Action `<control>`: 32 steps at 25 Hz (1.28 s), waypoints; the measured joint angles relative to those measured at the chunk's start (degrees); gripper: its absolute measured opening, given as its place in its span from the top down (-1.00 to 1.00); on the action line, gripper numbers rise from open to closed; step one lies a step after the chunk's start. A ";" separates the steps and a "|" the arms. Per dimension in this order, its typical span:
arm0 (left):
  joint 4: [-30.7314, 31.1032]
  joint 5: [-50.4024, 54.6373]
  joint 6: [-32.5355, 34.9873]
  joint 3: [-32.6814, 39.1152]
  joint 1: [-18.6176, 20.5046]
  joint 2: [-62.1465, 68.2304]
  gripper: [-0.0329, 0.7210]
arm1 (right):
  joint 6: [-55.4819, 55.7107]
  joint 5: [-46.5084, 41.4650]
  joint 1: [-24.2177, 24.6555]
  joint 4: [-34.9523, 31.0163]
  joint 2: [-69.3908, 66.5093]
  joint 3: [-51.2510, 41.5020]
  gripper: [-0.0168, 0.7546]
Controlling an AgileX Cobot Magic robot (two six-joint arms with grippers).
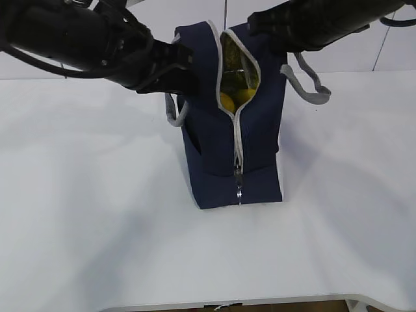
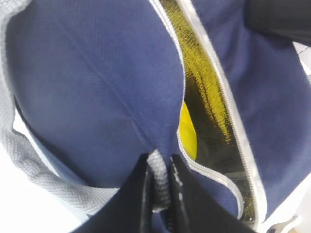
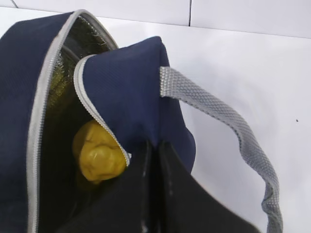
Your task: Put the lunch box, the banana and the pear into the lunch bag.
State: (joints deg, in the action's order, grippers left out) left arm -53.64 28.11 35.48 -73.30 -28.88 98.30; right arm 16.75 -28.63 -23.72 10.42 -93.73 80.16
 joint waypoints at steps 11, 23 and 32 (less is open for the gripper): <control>0.00 -3.23 0.00 0.00 0.00 0.13 0.88 | 0.00 0.35 0.00 0.49 -0.11 0.00 0.90; 0.00 -3.01 0.00 0.00 0.00 0.24 0.88 | -0.10 0.20 0.00 0.39 -0.11 0.23 0.16; 0.00 -3.01 0.00 0.00 0.00 0.34 0.88 | -6.29 -3.25 0.00 -5.53 6.85 0.59 0.13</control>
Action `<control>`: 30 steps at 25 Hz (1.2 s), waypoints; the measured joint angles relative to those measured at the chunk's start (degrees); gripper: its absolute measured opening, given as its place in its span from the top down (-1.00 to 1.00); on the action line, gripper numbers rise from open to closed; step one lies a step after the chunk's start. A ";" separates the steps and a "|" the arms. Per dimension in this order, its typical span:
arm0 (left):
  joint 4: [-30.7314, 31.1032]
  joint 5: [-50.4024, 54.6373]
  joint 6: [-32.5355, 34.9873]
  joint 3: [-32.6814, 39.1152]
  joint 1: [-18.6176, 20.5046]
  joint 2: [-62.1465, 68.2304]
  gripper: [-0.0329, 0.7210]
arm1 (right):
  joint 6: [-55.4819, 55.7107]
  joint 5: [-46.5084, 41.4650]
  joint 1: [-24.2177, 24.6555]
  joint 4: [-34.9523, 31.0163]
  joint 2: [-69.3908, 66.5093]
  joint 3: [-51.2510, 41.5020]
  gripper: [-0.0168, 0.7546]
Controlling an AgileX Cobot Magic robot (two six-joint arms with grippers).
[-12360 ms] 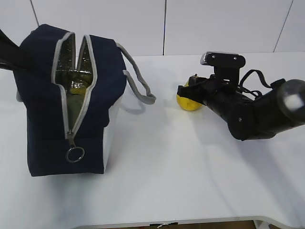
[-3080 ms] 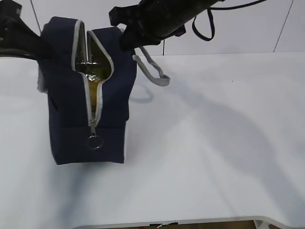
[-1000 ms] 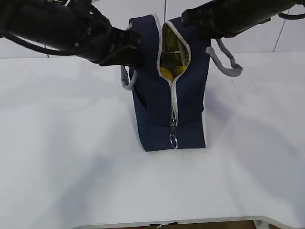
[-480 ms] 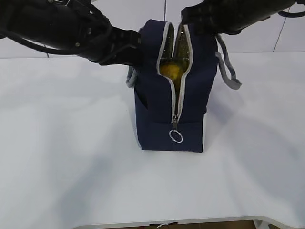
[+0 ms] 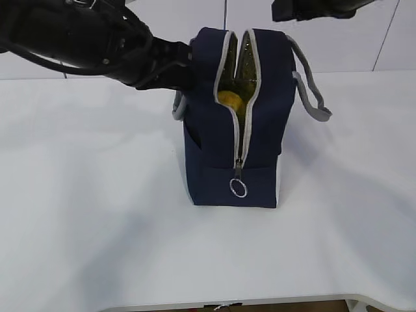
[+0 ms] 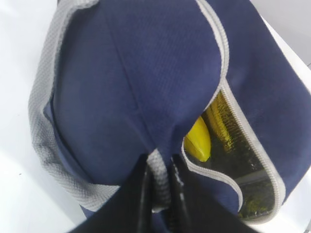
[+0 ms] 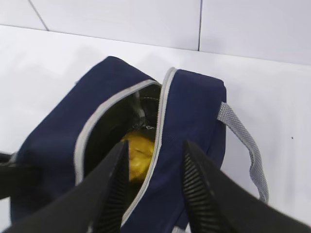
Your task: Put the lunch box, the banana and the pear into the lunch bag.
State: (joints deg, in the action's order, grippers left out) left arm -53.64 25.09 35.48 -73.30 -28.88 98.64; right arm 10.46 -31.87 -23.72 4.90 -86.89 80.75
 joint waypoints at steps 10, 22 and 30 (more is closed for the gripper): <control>0.00 0.72 1.13 0.00 0.00 0.00 -0.04 | -28.77 -15.10 0.00 -17.85 4.39 0.00 0.13; -1.39 4.35 2.55 0.00 0.00 -3.36 -0.39 | -34.79 -25.90 0.00 -23.30 4.77 0.00 0.13; -1.29 10.64 6.03 0.00 0.00 -5.82 -0.39 | -37.16 -26.48 0.00 -26.34 8.43 0.00 0.13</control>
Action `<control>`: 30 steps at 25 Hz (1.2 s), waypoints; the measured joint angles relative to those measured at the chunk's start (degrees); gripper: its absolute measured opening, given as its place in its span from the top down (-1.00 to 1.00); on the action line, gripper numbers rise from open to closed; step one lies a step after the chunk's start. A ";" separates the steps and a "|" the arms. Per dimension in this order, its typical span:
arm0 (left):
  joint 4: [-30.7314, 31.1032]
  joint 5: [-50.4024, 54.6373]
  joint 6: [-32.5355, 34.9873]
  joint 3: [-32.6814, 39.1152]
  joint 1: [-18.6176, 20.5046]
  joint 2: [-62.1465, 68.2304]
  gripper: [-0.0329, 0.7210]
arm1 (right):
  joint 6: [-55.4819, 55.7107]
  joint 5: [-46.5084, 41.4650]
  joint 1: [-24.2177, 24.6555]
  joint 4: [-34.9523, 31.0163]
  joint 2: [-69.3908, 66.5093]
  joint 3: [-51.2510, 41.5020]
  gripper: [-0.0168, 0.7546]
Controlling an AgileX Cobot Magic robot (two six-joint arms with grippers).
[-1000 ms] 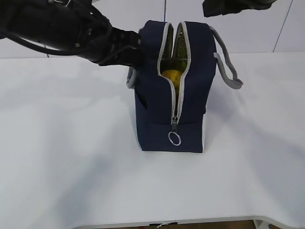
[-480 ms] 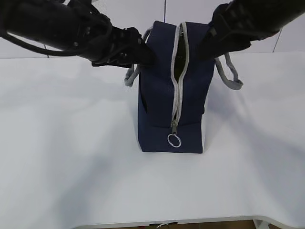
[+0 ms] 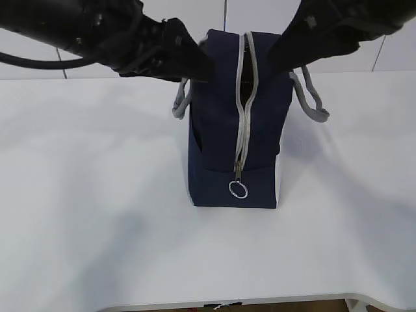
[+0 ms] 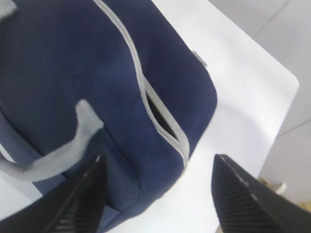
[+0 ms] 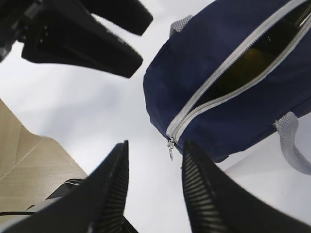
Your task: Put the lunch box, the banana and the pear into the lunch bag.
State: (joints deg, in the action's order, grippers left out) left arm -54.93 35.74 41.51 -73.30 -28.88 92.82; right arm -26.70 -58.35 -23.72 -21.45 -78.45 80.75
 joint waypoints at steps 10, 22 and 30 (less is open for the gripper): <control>2.36 4.39 0.81 -0.03 0.00 0.00 -0.39 | -0.15 -0.23 0.00 -0.04 5.36 -6.21 0.13; -6.64 -5.03 12.02 9.93 -0.04 -3.64 -0.39 | -0.25 5.28 0.00 -0.89 11.96 -13.78 0.13; -24.22 -7.48 23.90 10.16 -0.04 -0.18 -0.39 | -1.56 5.92 0.00 -2.08 12.14 -13.78 0.13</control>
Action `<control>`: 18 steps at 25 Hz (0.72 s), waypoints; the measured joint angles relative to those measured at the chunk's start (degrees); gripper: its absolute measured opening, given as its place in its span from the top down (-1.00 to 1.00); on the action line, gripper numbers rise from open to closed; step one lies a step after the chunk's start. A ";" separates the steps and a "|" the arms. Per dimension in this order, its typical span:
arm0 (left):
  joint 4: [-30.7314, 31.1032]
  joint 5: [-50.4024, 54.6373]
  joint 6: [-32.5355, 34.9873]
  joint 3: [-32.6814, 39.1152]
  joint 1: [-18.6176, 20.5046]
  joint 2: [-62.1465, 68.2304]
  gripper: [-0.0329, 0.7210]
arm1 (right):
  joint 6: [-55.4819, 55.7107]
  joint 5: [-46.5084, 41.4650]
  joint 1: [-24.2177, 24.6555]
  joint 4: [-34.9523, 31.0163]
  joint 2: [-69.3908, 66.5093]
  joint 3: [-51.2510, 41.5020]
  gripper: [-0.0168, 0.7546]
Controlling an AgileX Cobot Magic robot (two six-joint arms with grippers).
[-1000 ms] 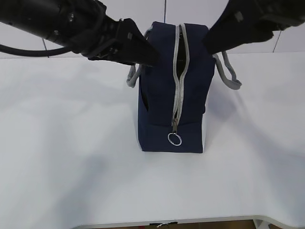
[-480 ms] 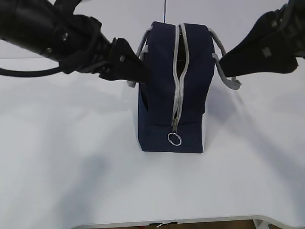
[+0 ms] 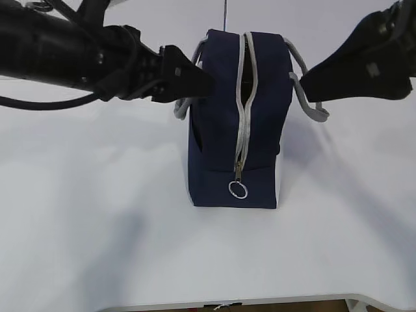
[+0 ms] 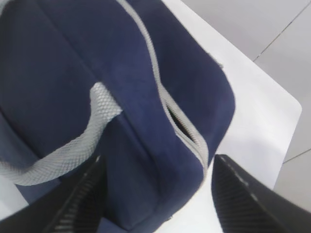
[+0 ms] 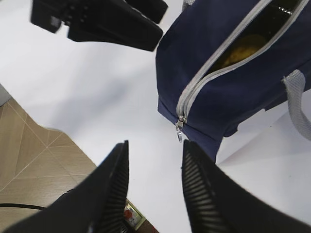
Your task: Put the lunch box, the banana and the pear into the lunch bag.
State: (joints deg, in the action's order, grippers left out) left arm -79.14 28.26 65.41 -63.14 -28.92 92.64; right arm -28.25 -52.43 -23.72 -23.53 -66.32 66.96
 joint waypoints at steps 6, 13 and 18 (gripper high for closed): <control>-3.50 -2.51 1.97 0.00 0.00 3.17 -0.39 | -0.13 0.12 0.00 -0.03 0.00 0.00 0.13; -3.82 -2.64 2.87 0.05 0.00 3.40 -0.16 | -0.13 0.24 0.00 -0.03 0.00 -0.09 0.13; -4.07 -0.48 3.51 0.05 0.00 3.96 0.48 | -0.48 0.24 0.00 -0.03 0.00 -0.09 0.14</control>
State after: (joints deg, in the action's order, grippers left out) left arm -83.22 27.78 68.92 -63.09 -28.92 96.59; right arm -28.74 -52.19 -23.72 -23.56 -66.32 66.88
